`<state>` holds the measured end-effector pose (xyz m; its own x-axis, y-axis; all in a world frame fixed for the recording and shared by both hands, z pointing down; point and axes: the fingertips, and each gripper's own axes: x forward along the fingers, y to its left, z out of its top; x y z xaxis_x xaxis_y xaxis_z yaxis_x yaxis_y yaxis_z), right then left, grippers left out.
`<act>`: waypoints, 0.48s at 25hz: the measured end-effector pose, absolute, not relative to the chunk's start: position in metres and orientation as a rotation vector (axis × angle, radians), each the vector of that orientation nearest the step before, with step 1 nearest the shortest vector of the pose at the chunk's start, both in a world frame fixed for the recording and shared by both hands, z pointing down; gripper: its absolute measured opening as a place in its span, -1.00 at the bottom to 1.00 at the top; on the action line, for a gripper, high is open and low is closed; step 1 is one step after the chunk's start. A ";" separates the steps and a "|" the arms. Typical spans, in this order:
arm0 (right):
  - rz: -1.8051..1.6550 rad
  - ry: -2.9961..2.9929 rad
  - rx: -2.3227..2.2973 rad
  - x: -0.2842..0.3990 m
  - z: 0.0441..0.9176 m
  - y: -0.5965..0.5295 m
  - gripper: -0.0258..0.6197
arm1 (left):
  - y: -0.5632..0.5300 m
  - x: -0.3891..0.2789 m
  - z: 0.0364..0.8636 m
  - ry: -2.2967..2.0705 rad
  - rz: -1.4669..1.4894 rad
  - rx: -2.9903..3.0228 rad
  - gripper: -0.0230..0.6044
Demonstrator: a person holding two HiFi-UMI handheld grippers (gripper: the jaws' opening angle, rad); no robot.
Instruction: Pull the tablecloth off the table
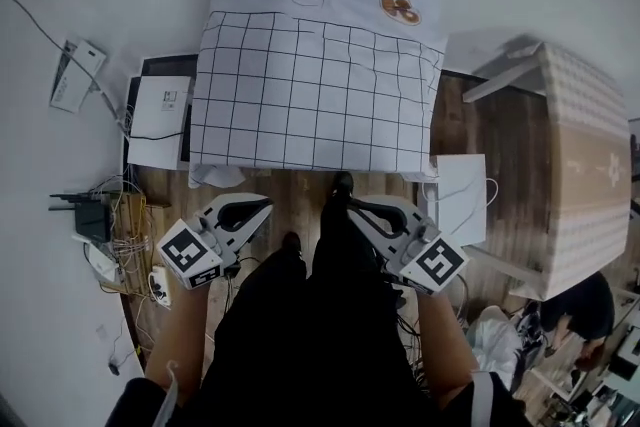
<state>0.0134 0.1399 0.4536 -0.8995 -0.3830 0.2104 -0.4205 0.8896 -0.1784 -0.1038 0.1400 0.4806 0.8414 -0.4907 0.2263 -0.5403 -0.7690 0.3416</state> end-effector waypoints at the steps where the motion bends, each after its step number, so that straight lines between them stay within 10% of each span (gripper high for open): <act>1: 0.335 -2.902 0.612 0.016 0.452 0.124 -0.85 | 0.128 -0.100 0.481 -0.779 0.190 2.614 -0.92; 12: 0.298 -2.935 0.425 0.048 0.456 -0.019 -0.85 | 0.029 -0.063 0.479 -0.712 0.438 2.589 -0.92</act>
<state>0.0478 -0.0189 0.4558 -0.9467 -0.2631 0.1861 -0.2951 0.9397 -0.1729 -0.0627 0.0289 0.4792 0.8193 -0.4108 0.3999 -0.5424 -0.7814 0.3085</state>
